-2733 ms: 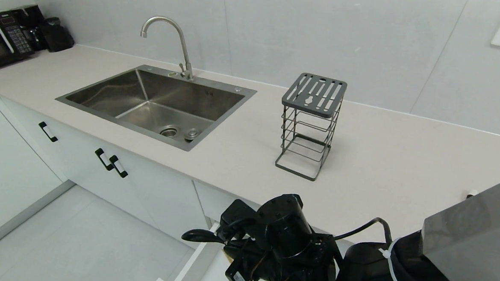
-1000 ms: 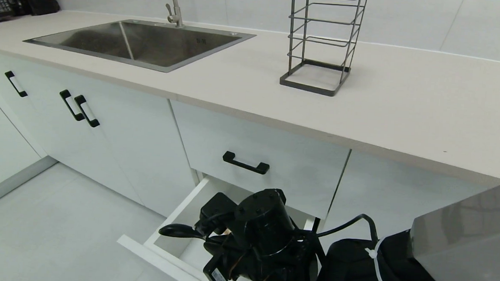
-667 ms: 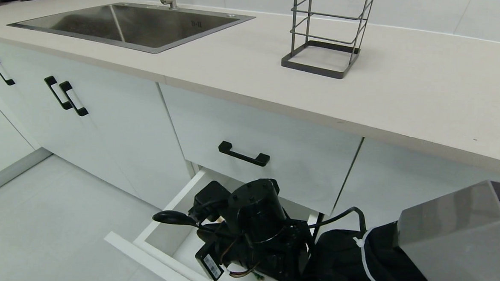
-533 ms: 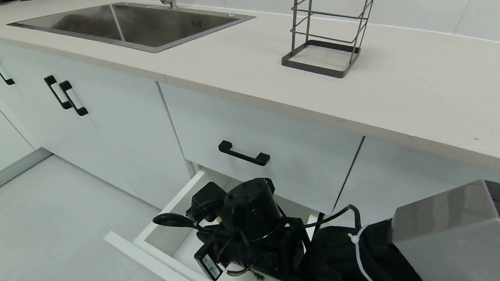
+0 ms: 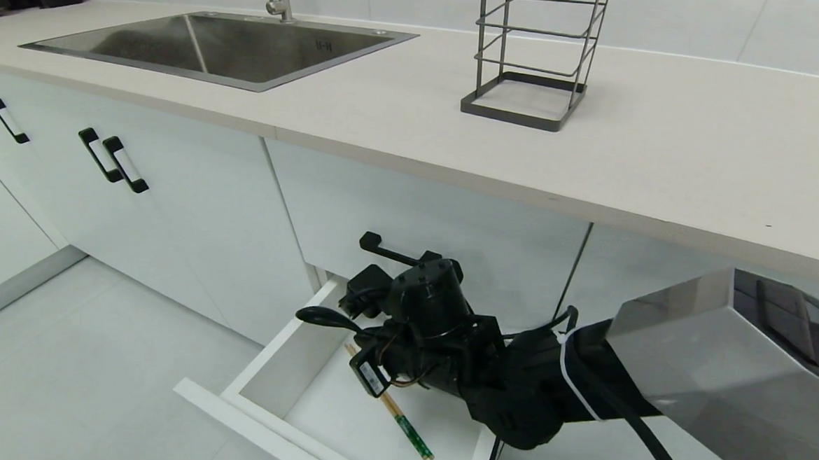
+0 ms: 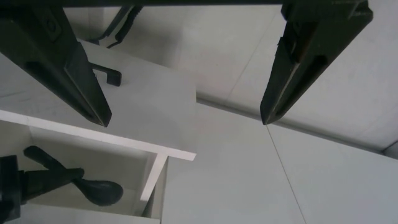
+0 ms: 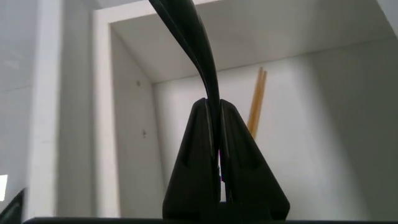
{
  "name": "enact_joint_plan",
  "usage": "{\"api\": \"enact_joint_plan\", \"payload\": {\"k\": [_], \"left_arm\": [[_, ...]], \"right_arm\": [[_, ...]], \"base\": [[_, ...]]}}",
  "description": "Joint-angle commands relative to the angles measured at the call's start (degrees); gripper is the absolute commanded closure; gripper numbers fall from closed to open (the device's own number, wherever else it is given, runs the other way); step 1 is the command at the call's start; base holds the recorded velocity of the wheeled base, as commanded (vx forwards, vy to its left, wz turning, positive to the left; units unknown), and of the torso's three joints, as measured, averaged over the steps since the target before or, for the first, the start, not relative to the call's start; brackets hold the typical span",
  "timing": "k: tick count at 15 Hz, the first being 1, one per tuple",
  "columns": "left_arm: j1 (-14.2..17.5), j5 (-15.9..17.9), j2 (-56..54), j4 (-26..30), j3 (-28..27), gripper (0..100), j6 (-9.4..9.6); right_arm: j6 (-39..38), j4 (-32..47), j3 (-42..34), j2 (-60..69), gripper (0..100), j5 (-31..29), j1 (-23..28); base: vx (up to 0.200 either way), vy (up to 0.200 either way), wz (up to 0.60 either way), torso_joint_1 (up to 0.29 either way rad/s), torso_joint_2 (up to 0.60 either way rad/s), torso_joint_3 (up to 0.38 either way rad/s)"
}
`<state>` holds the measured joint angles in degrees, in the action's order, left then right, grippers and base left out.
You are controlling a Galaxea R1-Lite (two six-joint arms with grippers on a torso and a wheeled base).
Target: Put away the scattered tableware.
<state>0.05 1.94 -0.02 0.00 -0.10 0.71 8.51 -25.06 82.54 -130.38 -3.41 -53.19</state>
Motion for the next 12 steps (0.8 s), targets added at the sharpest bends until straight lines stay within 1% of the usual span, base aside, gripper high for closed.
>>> {"api": "enact_joint_plan", "payload": {"k": [1,5,8,12], "left_arm": [[0.0,0.0,0.0,0.0,0.0,0,0.0],[0.0,0.0,0.0,0.0,0.0,0,0.0],[0.0,0.0,0.0,0.0,0.0,0,0.0],[0.0,0.0,0.0,0.0,0.0,0,0.08]], "right_arm": [[0.2,0.4,4.0,-1.8,100,-0.6,0.5],[0.2,1.2,6.2,-6.3,100,-5.3,0.4],[0.2,1.2,6.2,-8.0,100,-5.9,0.4],[0.1,3.5,7.0,-9.5,100,-6.9,0.4]], "base": [[0.0,0.0,0.0,0.0,0.0,0.0],[0.0,0.0,0.0,0.0,0.0,0.0],[0.0,0.0,0.0,0.0,0.0,0.0],[0.0,0.0,0.0,0.0,0.0,0.0]]}}
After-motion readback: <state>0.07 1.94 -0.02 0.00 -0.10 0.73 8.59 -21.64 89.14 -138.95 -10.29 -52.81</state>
